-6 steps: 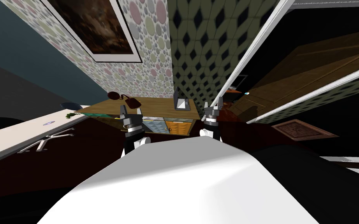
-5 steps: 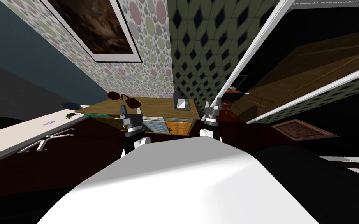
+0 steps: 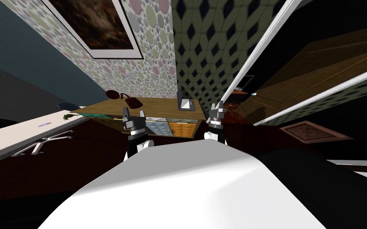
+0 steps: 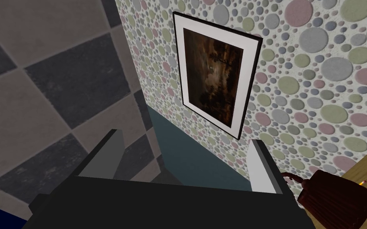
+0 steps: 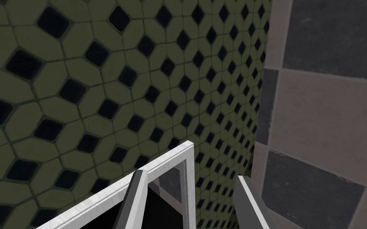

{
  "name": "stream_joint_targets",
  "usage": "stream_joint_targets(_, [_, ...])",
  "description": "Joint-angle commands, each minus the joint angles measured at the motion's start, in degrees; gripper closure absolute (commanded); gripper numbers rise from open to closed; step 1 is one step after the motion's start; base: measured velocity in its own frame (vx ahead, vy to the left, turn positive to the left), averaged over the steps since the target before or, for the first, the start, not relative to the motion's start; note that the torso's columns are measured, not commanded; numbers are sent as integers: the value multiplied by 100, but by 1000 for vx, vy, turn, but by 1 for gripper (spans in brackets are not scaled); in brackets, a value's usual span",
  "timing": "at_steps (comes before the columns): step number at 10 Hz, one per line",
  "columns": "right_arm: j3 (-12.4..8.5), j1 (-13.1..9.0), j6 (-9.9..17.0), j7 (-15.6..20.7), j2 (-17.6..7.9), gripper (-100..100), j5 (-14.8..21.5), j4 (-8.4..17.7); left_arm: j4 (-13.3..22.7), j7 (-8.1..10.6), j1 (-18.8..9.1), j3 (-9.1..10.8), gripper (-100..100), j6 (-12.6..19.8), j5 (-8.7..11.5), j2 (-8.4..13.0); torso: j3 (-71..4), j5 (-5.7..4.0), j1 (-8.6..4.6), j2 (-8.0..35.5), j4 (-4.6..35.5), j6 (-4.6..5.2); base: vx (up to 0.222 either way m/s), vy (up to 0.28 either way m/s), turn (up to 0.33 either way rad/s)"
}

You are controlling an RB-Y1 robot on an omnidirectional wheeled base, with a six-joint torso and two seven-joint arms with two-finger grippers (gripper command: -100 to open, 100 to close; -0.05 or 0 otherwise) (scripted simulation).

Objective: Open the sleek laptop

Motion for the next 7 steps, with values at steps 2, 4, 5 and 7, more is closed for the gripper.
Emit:
stream_joint_targets(2, [0, 0, 0, 0, 0, 0, 0, 0, 0, 0, 0, 0, 0, 0, 0, 0, -1691, 0, 0, 847, 846, 0, 0, 0, 0])
stream_joint_targets(4, [-10, -22, 28, 19, -230, -100, 48, 39, 0, 0, 0, 0, 0, 0, 0, 0, -3383, 0, 0, 1693, 1692, 0, 3, 11, 4])
stream_joint_targets(5, [-19, -46, 56, 37, -396, -100, 96, 78, 2, 0, 0, 0, 0, 0, 0, 0, -3777, 2, 6, 1886, 1881, 0, 4, 50, 10])
stream_joint_targets(7, [-42, -117, 141, 87, -736, -100, 236, 186, 2, 0, 1, -1, 0, 1, 0, -1, -3917, 4, 14, 1950, 1952, 0, 7, 78, 12])
